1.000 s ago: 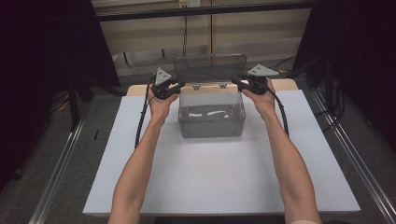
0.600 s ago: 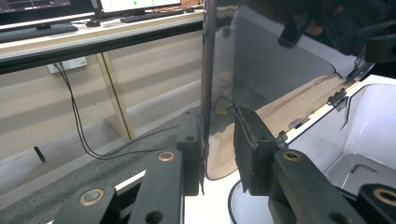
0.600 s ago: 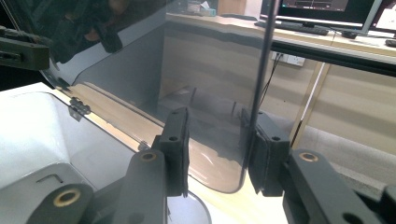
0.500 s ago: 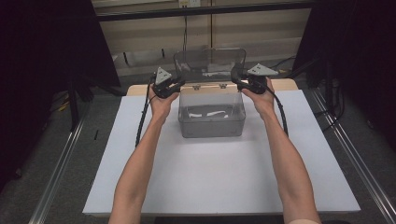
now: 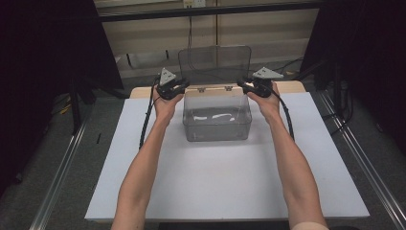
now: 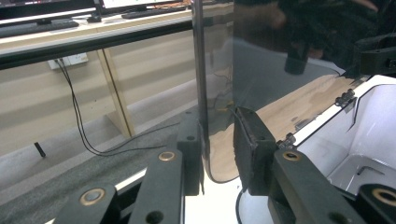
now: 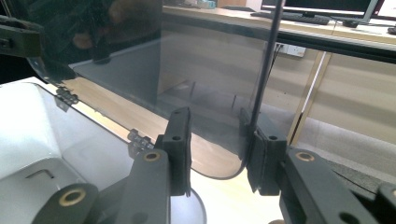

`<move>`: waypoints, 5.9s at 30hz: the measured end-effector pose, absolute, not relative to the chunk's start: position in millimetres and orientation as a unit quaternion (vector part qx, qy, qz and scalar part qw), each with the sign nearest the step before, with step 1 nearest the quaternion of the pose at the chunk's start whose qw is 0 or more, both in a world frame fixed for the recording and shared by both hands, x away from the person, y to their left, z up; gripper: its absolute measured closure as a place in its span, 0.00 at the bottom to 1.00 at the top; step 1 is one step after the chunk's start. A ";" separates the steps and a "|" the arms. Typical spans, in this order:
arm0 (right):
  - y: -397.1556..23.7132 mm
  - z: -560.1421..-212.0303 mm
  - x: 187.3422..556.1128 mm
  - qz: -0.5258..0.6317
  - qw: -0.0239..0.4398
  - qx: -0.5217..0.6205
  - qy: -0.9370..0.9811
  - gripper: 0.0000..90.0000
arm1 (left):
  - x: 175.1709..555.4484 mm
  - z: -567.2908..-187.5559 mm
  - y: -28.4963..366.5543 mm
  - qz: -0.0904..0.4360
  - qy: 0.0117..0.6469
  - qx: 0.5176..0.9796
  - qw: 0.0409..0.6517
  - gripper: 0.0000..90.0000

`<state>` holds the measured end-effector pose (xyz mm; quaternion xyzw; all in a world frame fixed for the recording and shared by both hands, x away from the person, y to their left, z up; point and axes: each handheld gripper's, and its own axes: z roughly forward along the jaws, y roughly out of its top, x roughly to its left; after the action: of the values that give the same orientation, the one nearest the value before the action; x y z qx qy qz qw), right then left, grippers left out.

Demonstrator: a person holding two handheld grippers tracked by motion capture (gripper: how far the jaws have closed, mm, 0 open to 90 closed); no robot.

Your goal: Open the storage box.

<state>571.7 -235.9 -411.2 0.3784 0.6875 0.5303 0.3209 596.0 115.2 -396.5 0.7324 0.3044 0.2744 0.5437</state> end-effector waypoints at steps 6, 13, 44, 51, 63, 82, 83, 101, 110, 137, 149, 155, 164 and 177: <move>-236.4 -409.5 574.8 0.528 0.315 0.378 0.692 0.72 | 598.8 -399.8 115.2 0.276 0.306 0.739 0.533 0.82; -236.6 -411.7 575.7 0.537 0.310 0.386 0.683 0.71 | 600.2 -404.3 114.4 0.268 0.313 0.738 0.534 0.80; -235.3 -416.0 579.7 0.527 0.303 0.396 0.688 0.63 | 604.6 -409.9 113.7 0.248 0.320 0.742 0.534 0.71; -235.4 -416.6 580.9 0.523 0.305 0.397 0.689 0.61 | 605.8 -408.9 113.6 0.244 0.327 0.743 0.530 0.70; -237.8 -419.7 582.6 0.530 0.289 0.409 0.684 0.59 | 609.3 -410.4 111.9 0.221 0.347 0.737 0.535 0.64; -241.0 -423.9 585.3 0.545 0.265 0.430 0.670 0.58 | 612.4 -410.7 110.7 0.205 0.374 0.732 0.531 0.58; -241.0 -424.2 585.5 0.546 0.265 0.430 0.669 0.58 | 612.5 -410.7 110.7 0.204 0.375 0.731 0.532 0.58; -240.7 -424.6 585.3 0.546 0.259 0.443 0.663 0.58 | 613.4 -413.4 110.4 0.191 0.390 0.720 0.541 0.57; -240.7 -424.3 584.8 0.544 0.260 0.444 0.663 0.58 | 613.2 -413.6 110.0 0.192 0.391 0.720 0.541 0.57; -239.2 -422.1 579.1 0.506 0.293 0.463 0.666 0.32 | 611.5 -417.9 115.2 0.206 0.403 0.717 0.530 0.29; -240.7 -414.7 558.9 0.516 0.300 0.459 0.658 0.16 | 589.5 -410.7 139.0 0.219 0.407 0.699 0.546 0.12; -237.4 -408.3 546.9 0.528 0.306 0.449 0.653 0.06 | 573.6 -402.4 143.9 0.228 0.392 0.703 0.548 0.07; -237.8 -401.3 525.6 0.530 0.324 0.440 0.648 0.03 | 546.4 -397.9 146.1 0.226 0.375 0.693 0.573 0.04; -237.9 -395.1 489.1 0.534 0.352 0.431 0.636 0.01 | 505.7 -389.7 154.7 0.261 0.351 0.690 0.578 0.03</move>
<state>489.1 -237.9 -395.1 0.4310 0.6365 0.5338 0.3524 505.7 154.7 -389.7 0.6896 0.3506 0.2608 0.5776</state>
